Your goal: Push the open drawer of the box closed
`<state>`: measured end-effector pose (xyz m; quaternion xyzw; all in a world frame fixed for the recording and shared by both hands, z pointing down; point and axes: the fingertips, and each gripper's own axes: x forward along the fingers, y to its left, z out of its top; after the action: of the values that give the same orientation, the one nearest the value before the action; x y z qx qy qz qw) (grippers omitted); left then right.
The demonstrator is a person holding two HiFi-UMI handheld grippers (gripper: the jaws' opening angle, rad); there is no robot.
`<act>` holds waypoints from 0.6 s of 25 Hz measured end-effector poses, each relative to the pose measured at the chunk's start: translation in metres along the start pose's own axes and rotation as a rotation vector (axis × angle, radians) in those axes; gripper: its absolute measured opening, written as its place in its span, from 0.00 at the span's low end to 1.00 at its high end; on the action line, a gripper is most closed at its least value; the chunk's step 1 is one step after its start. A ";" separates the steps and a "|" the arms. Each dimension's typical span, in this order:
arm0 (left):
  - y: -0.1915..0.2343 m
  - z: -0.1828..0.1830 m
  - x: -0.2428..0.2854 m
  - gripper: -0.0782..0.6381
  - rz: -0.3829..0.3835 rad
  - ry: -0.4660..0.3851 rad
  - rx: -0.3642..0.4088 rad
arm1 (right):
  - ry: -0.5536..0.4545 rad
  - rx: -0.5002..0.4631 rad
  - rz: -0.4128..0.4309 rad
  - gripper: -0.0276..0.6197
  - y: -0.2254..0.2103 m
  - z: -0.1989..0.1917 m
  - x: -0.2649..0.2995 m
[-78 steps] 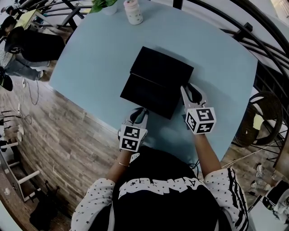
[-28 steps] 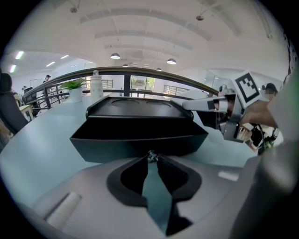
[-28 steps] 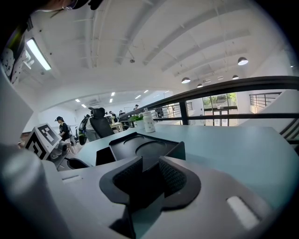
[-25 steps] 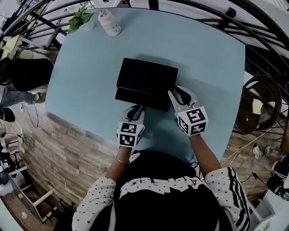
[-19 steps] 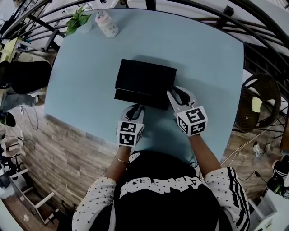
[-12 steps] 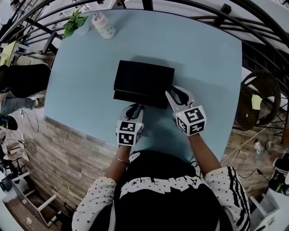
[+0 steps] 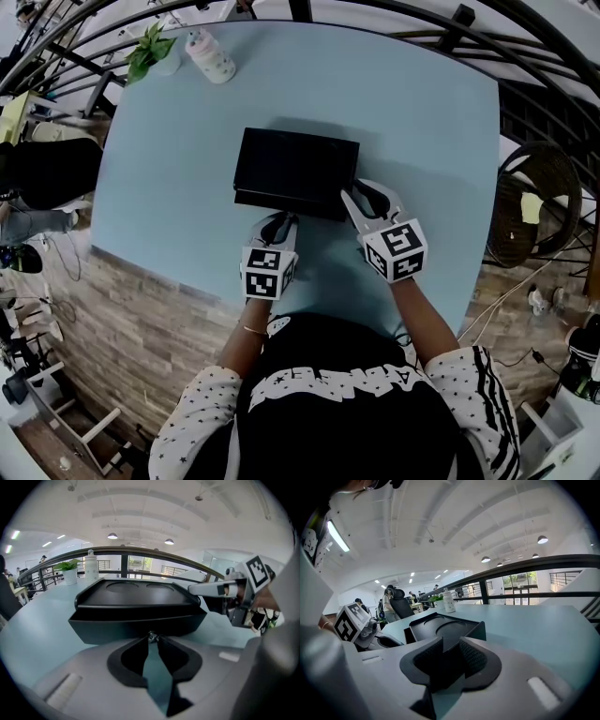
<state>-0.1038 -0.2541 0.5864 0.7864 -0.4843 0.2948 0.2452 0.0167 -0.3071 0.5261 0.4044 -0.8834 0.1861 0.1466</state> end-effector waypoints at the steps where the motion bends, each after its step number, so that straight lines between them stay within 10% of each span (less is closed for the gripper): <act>1: 0.001 0.001 0.001 0.11 -0.002 -0.001 0.000 | 0.000 0.001 -0.001 0.19 0.000 0.000 0.000; 15: 0.004 0.007 0.008 0.11 -0.004 -0.014 -0.011 | 0.001 -0.006 -0.005 0.19 0.001 -0.001 0.002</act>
<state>-0.1035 -0.2652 0.5876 0.7882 -0.4860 0.2860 0.2465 0.0148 -0.3075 0.5272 0.4061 -0.8828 0.1832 0.1485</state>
